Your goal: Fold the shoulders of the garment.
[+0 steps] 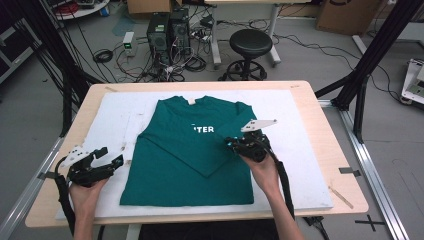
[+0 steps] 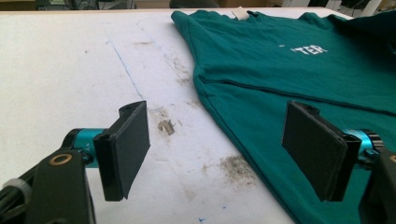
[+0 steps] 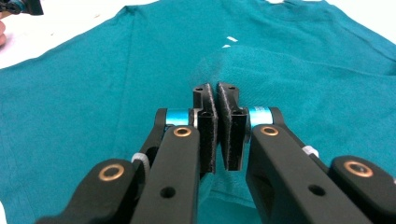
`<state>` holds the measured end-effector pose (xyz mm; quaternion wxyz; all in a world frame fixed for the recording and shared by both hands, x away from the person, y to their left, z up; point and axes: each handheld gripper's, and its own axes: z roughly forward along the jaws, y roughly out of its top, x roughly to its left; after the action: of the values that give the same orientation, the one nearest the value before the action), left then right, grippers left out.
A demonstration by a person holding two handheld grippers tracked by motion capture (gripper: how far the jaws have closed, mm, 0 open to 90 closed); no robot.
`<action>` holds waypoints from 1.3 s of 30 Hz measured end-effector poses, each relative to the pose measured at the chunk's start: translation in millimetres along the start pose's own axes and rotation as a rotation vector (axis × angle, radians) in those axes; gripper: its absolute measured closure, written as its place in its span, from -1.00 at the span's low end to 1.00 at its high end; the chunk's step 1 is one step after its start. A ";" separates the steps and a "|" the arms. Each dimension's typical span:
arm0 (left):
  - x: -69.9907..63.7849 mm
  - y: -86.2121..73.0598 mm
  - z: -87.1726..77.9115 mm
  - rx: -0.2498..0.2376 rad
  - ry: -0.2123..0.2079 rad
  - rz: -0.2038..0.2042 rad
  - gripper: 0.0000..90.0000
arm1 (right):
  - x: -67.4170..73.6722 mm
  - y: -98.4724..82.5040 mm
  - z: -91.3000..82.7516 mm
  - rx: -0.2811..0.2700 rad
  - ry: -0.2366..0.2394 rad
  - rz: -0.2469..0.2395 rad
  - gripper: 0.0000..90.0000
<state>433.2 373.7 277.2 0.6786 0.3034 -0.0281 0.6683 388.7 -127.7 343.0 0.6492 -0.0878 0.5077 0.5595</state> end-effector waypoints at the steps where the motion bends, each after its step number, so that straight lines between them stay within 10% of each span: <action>1: 0.0 0.0 0.0 0.000 0.000 0.000 -0.48 | 0.0 0.0 0.0 0.000 0.000 0.000 0.93; 39: -0.6 0.1 0.7 0.005 0.003 0.004 -0.48 | 75.1 25.4 105.1 -0.005 0.198 -0.067 0.93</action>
<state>433.3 372.9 277.6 0.6764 0.3043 -0.0260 0.6703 416.3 1.0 347.0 0.6139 -0.1612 0.5647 0.5275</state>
